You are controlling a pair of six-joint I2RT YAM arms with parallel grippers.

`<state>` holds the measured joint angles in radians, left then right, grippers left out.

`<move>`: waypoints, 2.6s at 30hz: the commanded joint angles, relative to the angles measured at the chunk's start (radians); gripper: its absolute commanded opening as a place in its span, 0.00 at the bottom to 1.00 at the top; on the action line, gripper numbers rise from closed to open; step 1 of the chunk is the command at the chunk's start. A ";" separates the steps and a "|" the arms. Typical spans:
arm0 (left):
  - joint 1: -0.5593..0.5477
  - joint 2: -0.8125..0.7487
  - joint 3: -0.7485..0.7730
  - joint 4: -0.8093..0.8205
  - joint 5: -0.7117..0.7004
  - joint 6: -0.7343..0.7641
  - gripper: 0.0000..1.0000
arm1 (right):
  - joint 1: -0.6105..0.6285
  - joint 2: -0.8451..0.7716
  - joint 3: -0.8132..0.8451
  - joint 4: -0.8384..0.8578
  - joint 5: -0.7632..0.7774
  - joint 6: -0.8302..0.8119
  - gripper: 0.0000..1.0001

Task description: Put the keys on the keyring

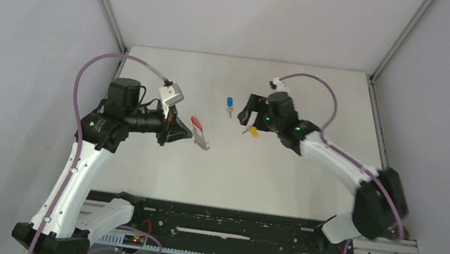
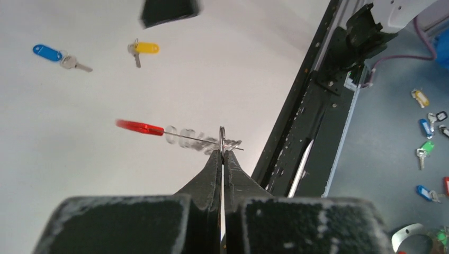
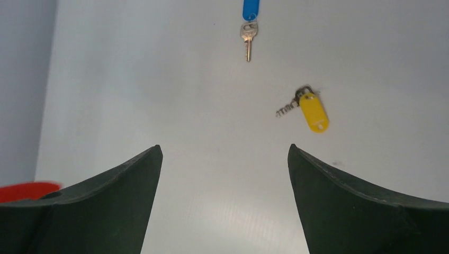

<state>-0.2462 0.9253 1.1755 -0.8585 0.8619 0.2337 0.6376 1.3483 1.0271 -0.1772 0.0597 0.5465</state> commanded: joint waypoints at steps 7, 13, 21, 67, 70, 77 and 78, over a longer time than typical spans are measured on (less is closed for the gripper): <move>0.017 -0.084 0.015 -0.049 -0.034 0.114 0.00 | 0.057 0.735 0.693 -0.156 0.192 0.113 0.87; 0.018 -0.123 -0.017 -0.064 -0.029 0.114 0.00 | 0.068 0.906 0.897 -0.225 0.301 0.168 0.75; 0.018 -0.138 -0.014 -0.056 -0.015 0.100 0.00 | 0.073 0.963 0.932 -0.233 0.360 0.190 0.71; 0.017 -0.231 0.040 -0.021 -0.022 0.025 0.00 | 0.030 0.958 0.736 -0.270 0.143 0.246 0.13; 0.018 -0.233 0.049 -0.021 -0.013 0.017 0.00 | 0.047 0.876 0.589 -0.215 0.100 0.228 0.07; 0.018 -0.238 0.057 -0.019 0.012 0.005 0.00 | 0.110 0.700 0.339 -0.221 0.040 0.231 0.00; 0.018 -0.241 0.056 -0.020 0.017 0.004 0.00 | 0.124 0.664 0.301 -0.222 0.038 0.238 0.00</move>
<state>-0.2356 0.6979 1.1751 -0.9218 0.8421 0.2611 0.7071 2.1014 1.4544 -0.3134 0.1394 0.7971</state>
